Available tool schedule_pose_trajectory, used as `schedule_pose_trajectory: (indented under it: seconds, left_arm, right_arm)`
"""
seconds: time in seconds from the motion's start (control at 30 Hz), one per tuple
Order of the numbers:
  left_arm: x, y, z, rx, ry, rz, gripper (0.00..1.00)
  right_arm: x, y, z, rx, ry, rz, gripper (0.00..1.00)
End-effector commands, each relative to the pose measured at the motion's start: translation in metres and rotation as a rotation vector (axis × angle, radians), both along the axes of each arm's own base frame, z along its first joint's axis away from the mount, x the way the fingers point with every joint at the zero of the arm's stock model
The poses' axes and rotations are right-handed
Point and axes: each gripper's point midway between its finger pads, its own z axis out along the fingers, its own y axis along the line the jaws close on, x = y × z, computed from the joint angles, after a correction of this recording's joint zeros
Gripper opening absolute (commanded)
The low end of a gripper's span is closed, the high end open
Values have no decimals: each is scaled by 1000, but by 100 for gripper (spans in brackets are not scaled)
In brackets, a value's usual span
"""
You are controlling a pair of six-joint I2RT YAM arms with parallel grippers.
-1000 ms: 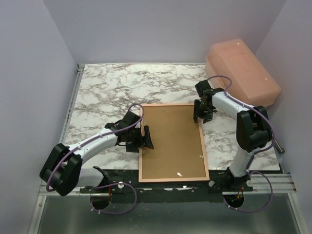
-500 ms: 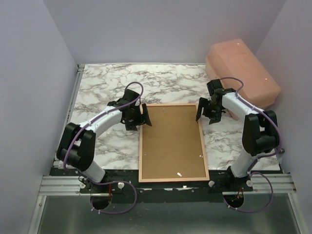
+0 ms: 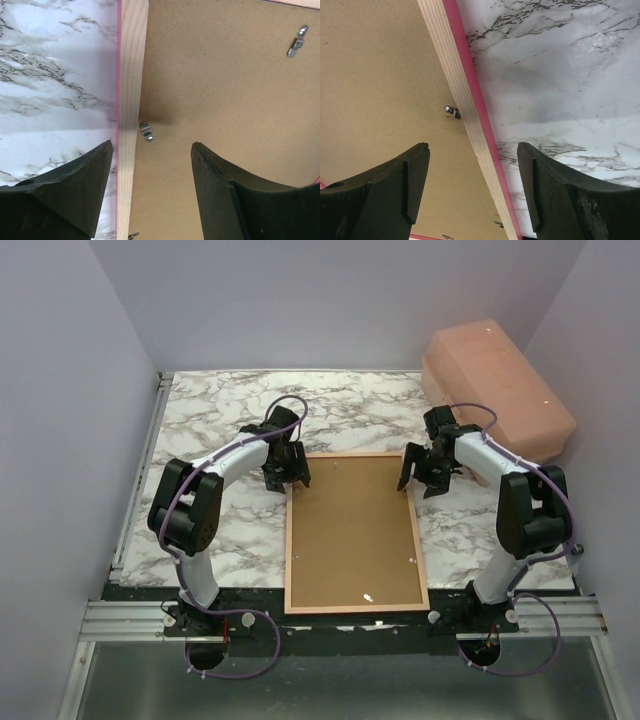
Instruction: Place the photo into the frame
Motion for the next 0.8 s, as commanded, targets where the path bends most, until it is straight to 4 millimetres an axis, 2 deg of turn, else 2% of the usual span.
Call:
schedule_pose_trajectory:
  seconds: [0.0, 0.4, 0.6, 0.77]
  left_arm:
    - [1, 11, -10, 69, 27, -3, 63]
    - [-5, 24, -26, 142, 67, 1, 46]
    - [2, 23, -30, 156, 70, 4, 49]
    - [6, 21, -29, 148, 59, 12, 58]
  right_arm:
    - [3, 4, -6, 29, 6, -5, 78]
    - [0, 5, -13, 42, 23, -5, 78]
    - [-2, 6, -14, 48, 29, -4, 78]
    - [-5, 7, -17, 51, 36, 0, 78]
